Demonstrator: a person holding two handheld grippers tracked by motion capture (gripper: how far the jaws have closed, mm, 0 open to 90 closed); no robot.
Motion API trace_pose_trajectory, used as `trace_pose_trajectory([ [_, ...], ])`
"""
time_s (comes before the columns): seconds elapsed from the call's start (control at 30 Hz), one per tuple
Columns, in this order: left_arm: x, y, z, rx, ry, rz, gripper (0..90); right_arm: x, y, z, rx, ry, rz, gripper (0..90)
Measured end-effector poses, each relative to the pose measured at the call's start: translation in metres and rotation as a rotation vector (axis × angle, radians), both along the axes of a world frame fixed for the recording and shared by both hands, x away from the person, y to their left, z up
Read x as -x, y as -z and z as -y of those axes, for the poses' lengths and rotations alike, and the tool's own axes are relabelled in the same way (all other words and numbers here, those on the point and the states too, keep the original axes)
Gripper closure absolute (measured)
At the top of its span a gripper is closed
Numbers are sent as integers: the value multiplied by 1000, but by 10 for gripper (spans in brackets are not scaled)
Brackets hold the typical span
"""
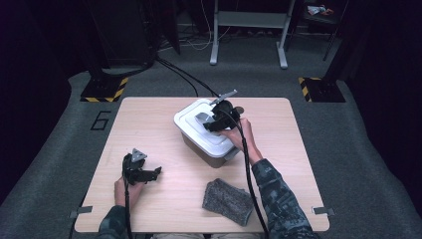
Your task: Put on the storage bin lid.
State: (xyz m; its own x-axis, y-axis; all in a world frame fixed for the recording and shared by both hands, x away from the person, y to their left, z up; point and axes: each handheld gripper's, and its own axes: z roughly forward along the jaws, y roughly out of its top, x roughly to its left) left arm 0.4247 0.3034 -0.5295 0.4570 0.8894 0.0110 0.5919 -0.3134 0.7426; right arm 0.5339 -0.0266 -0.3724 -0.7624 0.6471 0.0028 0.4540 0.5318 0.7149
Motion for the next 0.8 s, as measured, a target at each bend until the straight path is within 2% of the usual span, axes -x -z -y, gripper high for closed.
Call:
trace_pose_trajectory([
  [0.1,0,0,0,0,0,0,131,5,-3,4,5,16,13,255],
  [0.2,0,0,0,0,0,0,131,10,-8,13,1,42,30,152],
  [0.37,0,0,0,-1,0,0,131,22,-17,30,-3,75,66,72],
  [0.57,0,0,0,-2,0,0,132,38,-24,59,7,120,101,31],
  [0.8,0,0,0,-2,1,1,131,52,-18,95,6,192,123,22],
])
